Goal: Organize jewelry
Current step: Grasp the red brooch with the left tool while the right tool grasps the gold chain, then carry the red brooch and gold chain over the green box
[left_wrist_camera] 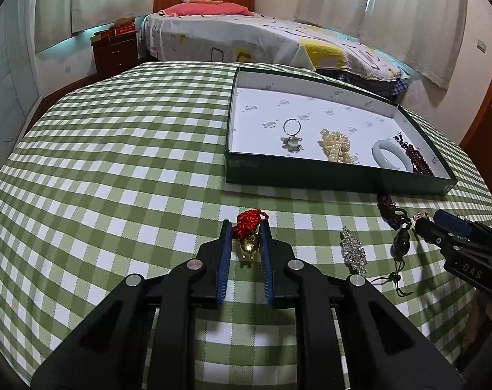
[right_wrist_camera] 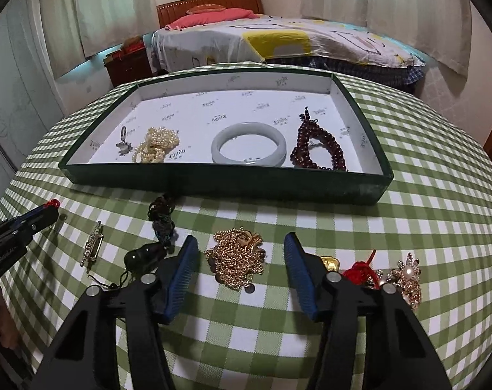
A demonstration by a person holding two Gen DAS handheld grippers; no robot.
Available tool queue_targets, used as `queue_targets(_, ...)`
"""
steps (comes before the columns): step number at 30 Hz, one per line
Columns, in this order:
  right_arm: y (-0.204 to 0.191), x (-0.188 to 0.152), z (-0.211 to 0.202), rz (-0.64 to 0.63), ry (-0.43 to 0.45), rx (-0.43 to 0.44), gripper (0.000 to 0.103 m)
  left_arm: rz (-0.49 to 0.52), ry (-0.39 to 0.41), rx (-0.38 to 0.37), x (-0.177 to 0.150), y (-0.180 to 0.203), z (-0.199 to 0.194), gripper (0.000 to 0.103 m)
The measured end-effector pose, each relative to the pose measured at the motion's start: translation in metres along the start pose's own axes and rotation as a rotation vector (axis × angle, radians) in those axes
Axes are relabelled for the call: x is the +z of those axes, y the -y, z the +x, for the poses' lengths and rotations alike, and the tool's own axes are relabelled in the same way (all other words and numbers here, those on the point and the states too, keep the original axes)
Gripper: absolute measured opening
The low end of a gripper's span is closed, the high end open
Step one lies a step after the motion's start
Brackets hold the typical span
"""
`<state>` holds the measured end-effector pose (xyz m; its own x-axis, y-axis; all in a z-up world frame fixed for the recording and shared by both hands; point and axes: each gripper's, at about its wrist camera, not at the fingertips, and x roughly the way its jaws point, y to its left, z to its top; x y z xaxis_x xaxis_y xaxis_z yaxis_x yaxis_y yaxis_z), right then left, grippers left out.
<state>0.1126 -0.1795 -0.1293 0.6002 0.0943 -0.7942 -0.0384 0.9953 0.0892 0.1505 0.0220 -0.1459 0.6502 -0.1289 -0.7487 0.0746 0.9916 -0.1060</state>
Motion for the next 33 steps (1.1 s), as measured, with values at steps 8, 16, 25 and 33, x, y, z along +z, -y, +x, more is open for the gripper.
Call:
queue_targets(8, -0.001, -0.005, -0.006, -0.012, 0.004, 0.034, 0.016, 0.01, -0.003, -0.001, -0.001, 0.005, 0.002, 0.017)
queue_targets(16, 0.006, -0.014, -0.022, 0.016, 0.063, 0.027, 0.013, 0.015, 0.014, -0.015, -0.004, 0.009, -0.007, 0.017)
queue_targets(25, 0.008, -0.012, -0.044, 0.029, 0.132, 0.033, 0.013, 0.033, 0.049, -0.037, 0.001, 0.018, -0.025, 0.017)
queue_targets(33, 0.009, 0.004, -0.067, 0.035, 0.215, 0.038, 0.013, 0.043, 0.1, -0.07, 0.017, 0.029, -0.044, 0.017)
